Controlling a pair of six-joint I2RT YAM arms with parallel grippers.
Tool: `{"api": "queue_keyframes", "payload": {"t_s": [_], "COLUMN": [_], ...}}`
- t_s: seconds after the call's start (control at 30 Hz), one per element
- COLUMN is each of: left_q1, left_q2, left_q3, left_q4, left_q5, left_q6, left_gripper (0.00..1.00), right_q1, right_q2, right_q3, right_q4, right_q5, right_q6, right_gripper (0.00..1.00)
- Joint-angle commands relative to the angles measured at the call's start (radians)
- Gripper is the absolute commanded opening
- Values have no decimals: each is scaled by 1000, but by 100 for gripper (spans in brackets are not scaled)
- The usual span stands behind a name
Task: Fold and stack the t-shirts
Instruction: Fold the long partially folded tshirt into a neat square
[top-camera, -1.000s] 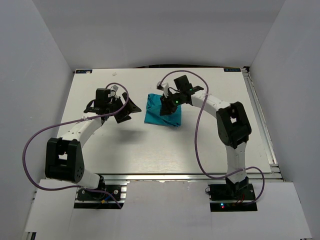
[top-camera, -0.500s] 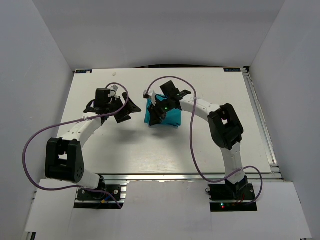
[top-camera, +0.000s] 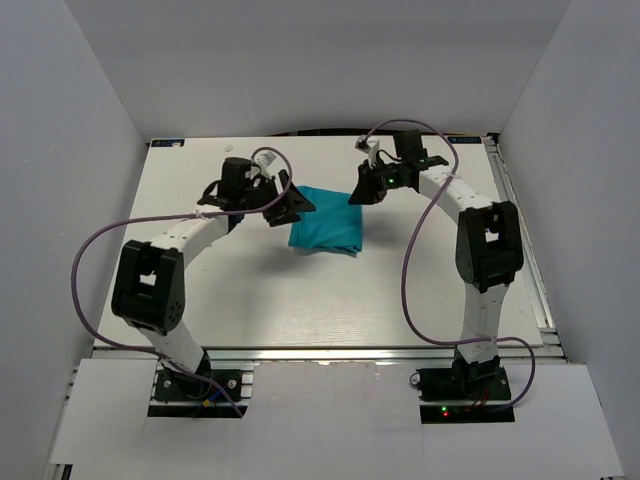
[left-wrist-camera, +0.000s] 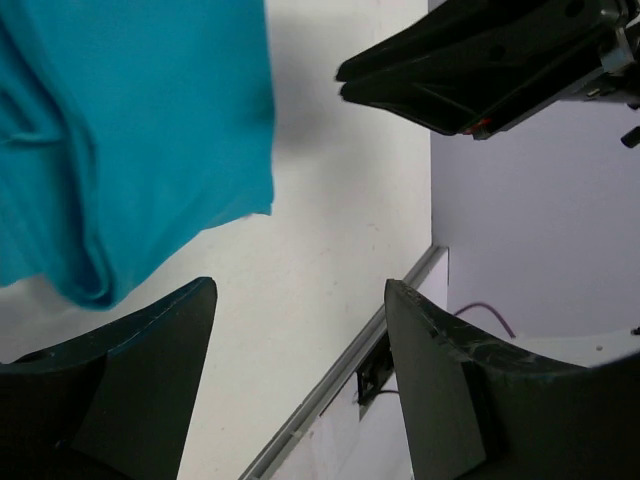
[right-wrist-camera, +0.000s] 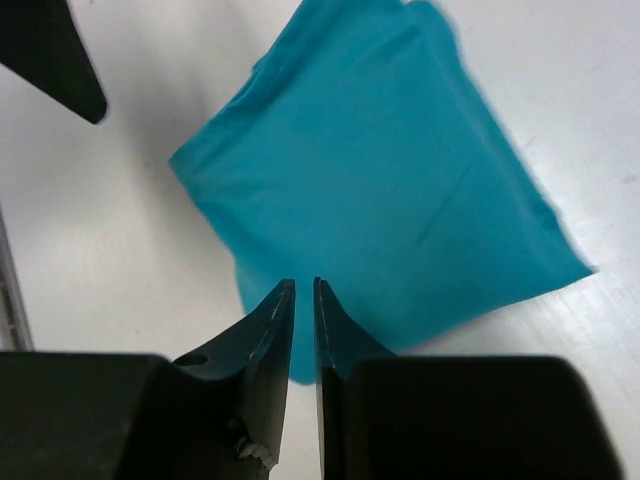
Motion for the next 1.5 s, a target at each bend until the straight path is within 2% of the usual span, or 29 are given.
{"api": "queue_keyframes", "payload": {"t_s": [0.0, 0.13, 0.5, 0.87, 1.1, 1.47], "left_q1": [-34, -48, -53, -4, 21, 47], "left_q2": [59, 151, 355, 472, 533, 576], "left_q3": [66, 143, 270, 348, 377, 396], "left_q4": [57, 60, 59, 50, 44, 57], "left_q5": [59, 50, 35, -8, -5, 1], "left_q6": [-23, -38, -66, -67, -69, -109], "left_gripper": [78, 73, 60, 56, 56, 56], "right_q1": [41, 41, 41, 43, 41, 41], "right_q2": [-50, -41, 30, 83, 65, 64], "right_q3": [-75, -138, -148, -205, -312, -332], "right_q4": [-24, 25, 61, -5, 4, -16], "right_q5": [-55, -51, -60, -62, -43, -80], "right_q6": [-31, 9, 69, 38, 32, 23], "right_gripper": [19, 19, 16, 9, 8, 6]}}
